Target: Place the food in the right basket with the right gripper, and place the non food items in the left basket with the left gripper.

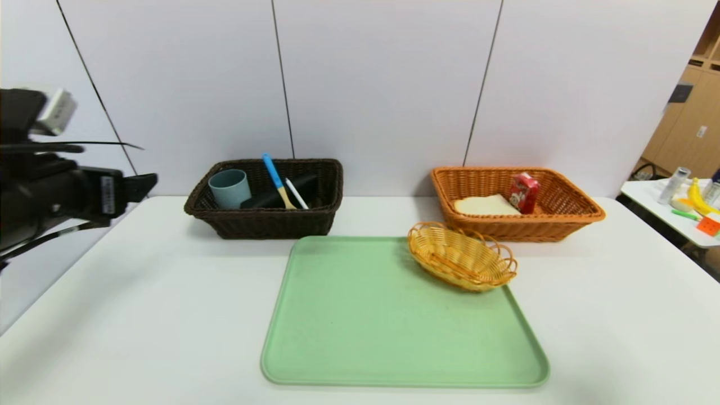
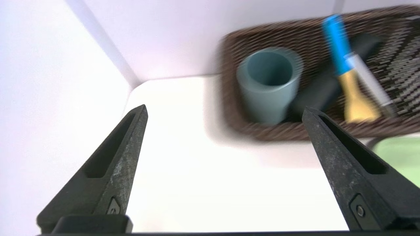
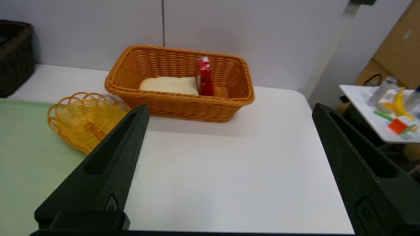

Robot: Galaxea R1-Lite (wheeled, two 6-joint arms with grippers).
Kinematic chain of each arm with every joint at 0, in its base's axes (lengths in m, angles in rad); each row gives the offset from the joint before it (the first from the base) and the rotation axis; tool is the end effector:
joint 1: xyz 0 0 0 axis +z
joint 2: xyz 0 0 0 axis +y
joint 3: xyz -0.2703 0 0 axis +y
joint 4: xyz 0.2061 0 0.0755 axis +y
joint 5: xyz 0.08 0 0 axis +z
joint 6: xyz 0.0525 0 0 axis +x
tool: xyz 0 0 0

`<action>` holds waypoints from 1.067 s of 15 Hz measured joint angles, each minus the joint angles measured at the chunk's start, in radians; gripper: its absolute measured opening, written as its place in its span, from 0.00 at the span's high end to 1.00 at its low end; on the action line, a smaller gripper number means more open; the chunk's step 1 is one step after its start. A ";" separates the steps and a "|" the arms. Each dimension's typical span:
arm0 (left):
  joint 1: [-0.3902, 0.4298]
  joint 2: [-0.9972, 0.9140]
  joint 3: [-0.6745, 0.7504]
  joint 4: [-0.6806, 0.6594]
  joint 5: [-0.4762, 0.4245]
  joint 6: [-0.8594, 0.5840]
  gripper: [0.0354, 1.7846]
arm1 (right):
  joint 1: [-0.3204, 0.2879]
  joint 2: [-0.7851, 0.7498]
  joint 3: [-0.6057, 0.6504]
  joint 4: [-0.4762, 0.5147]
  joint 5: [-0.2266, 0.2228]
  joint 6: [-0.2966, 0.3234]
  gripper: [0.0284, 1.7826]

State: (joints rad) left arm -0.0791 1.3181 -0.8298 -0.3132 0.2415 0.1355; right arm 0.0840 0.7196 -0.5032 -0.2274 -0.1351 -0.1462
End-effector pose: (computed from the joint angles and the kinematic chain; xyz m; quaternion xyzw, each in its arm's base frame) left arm 0.2789 -0.0095 0.2089 0.0811 0.0916 0.0748 0.9897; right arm 0.1463 0.0052 0.2091 -0.0724 -0.0036 -0.0259 0.9970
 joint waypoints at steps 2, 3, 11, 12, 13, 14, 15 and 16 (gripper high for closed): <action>0.057 -0.153 0.111 0.027 0.000 0.015 0.06 | -0.010 -0.054 -0.016 0.065 -0.008 -0.057 0.04; 0.076 -0.230 0.170 0.037 0.000 0.023 0.06 | -0.013 -0.088 -0.020 0.110 -0.008 -0.070 0.04; 0.106 -0.687 0.410 0.172 0.002 0.030 0.06 | -0.029 -0.408 -0.037 0.495 0.008 -0.019 0.04; 0.106 -0.740 0.430 0.201 0.002 0.029 0.06 | -0.039 -0.432 -0.042 0.520 0.011 -0.013 0.04; 0.106 -0.789 0.442 0.238 0.002 0.027 0.06 | -0.055 -0.455 -0.050 0.559 0.020 -0.010 0.04; 0.106 -0.833 0.451 0.277 0.001 0.025 0.06 | -0.077 -0.478 -0.061 0.611 0.047 -0.004 0.04; 0.106 -0.874 0.463 0.306 -0.001 0.024 0.06 | -0.086 -0.494 -0.072 0.639 0.072 0.008 0.04; 0.106 -0.907 0.473 0.315 -0.002 0.023 0.06 | -0.092 -0.508 -0.079 0.641 0.084 0.019 0.04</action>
State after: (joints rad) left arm 0.0272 0.4109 -0.3572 0.0017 0.2394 0.1587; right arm -0.0081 0.2115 -0.5821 0.4140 -0.0515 -0.1270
